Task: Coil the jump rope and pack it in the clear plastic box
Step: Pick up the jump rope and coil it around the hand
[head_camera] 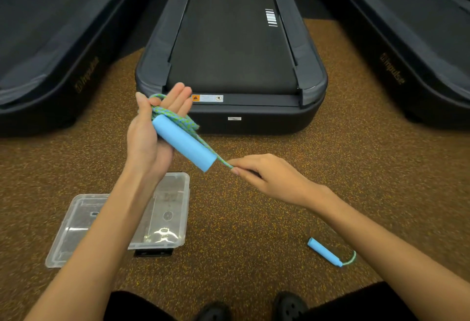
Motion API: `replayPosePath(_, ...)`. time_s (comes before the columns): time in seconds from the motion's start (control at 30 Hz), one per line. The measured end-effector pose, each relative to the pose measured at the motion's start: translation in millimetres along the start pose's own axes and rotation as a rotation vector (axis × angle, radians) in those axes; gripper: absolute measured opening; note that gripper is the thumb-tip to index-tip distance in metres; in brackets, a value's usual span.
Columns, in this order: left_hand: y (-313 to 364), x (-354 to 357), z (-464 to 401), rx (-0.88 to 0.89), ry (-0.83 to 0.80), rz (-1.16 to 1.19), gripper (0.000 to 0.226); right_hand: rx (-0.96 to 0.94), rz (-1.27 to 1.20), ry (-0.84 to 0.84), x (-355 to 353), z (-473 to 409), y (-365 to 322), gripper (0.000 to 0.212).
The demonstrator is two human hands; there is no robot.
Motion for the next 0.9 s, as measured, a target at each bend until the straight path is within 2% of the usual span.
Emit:
replayPosePath(0.1, 1.4, -16.9, -4.5, 0.104, 0.089, -0.269, 0.034, -0.035, 0.027, 0.022, -11.2, 5.3, -5.1, 0.031)
replayPosePath(0.17, -4.7, -19.9, -1.6, 0.104, 0.081, -0.467, 0.033, -0.061, 0.026, 0.057, -18.3, 6.9, -7.1, 0.028)
replayPosePath(0.27, -17.7, -14.5, 4.1, 0.070, -0.051, -0.800, 0.033, -0.096, 0.002, 0.134, -24.9, 6.1, -10.2, 0.022)
replayPosePath(0.33, -27.9, -6.8, 9.2, -0.002, -0.177, -0.895, 0.032, -0.114, -0.044, 0.194, -29.6, 4.6, -12.3, 0.018)
replayPosePath(0.47, -46.6, 7.3, 24.6, -0.182, -0.358, -0.885, 0.030, -0.124, -0.171, 0.305, -37.8, 1.4, -11.6, 0.016)
replayPosePath(0.63, -68.8, 19.8, 42.7, -0.382, -0.592, -0.832, 0.033, -0.104, -0.245, 0.362, -41.3, 0.6, -6.8, 0.013)
replayPosePath(0.9, -76.7, 25.0, 50.4, -0.462, -0.590, -0.694, 0.052, 0.005, -0.432, 0.410, -45.6, 0.9, 2.5, 0.005)
Point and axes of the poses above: each hand's wrist, its own z-axis away from the middle knuckle, its own x-axis out of the palm, y = z × x, the point moved 4 cm from there along -z, towards the middle knuckle, and after that the axes turned 6 degrees about -z, right-handed, at the moved point
